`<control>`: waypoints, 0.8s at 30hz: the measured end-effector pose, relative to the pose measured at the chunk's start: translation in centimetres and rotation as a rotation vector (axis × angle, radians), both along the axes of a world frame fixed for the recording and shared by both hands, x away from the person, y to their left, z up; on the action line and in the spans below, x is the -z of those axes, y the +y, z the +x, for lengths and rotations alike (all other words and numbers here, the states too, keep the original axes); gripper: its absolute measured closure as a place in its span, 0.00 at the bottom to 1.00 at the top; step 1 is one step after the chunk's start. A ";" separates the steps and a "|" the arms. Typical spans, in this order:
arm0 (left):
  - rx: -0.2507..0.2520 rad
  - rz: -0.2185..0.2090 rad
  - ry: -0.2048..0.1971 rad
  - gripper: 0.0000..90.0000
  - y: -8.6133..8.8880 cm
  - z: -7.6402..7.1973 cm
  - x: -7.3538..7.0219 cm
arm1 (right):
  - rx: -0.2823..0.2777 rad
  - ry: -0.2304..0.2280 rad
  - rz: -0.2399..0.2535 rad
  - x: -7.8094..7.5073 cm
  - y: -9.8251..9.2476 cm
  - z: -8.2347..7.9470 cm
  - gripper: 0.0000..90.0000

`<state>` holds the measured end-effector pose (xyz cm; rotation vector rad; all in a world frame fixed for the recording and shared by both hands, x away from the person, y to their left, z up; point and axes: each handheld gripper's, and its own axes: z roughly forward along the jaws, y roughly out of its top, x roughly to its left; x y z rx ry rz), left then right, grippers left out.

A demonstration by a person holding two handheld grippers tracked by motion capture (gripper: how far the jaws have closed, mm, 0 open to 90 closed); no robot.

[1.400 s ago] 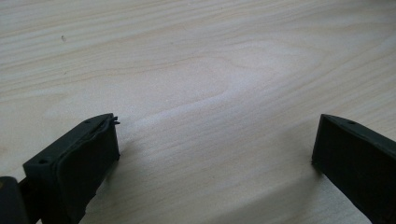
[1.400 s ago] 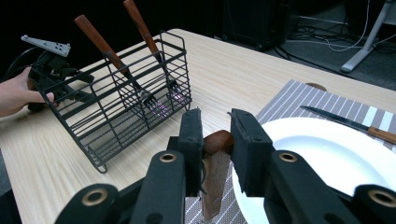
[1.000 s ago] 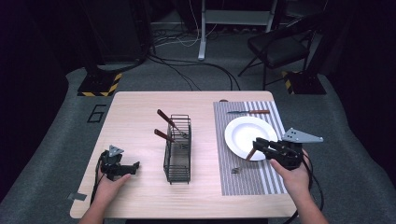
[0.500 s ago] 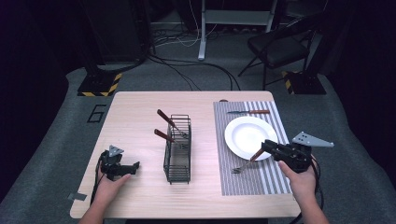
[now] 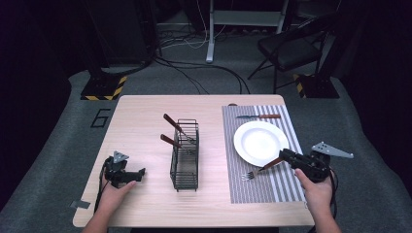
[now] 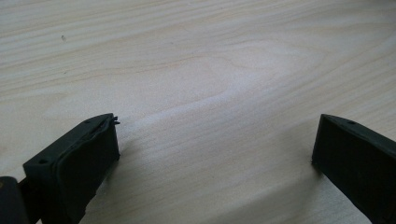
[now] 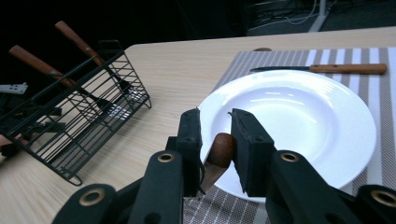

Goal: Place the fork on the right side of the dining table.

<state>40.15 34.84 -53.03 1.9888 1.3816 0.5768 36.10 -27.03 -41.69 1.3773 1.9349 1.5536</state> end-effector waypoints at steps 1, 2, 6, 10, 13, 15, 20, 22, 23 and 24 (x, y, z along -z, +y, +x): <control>0.000 0.000 0.000 0.00 0.0 0.0 0.0 | 0.018 0.012 0.003 0.2 -0.2 -0.1 0.81; 0.000 0.000 0.000 0.00 0.0 0.0 0.0 | 0.027 0.019 0.002 0.3 -0.2 -0.1 0.81; 0.000 0.000 0.000 0.00 0.0 0.0 0.0 | 0.055 0.029 0.002 0.6 -0.4 -0.2 0.81; 0.000 0.000 0.000 0.00 0.0 0.0 0.0 | 0.089 0.045 -0.002 1.0 -0.7 -0.2 0.81; 0.000 0.000 0.000 0.00 0.0 0.0 0.0 | 0.095 0.051 -0.003 1.3 -0.8 -0.2 0.81; 0.000 0.000 0.000 0.00 0.0 0.0 0.0 | 0.102 0.069 -0.005 1.7 -0.9 -0.1 0.81; 0.000 0.000 0.000 0.00 0.0 0.0 0.0 | 0.118 0.083 0.006 2.3 -1.3 0.0 0.81; 0.000 0.000 0.000 0.00 0.0 0.0 0.0 | 0.123 0.088 0.006 2.6 -1.4 0.0 0.81; 0.000 0.000 0.000 0.00 0.0 0.0 0.0 | 0.123 0.088 0.006 2.6 -1.4 0.0 0.81; 0.000 0.000 0.000 0.00 0.0 0.0 0.0 | 0.129 0.094 0.007 2.9 -1.6 0.1 0.81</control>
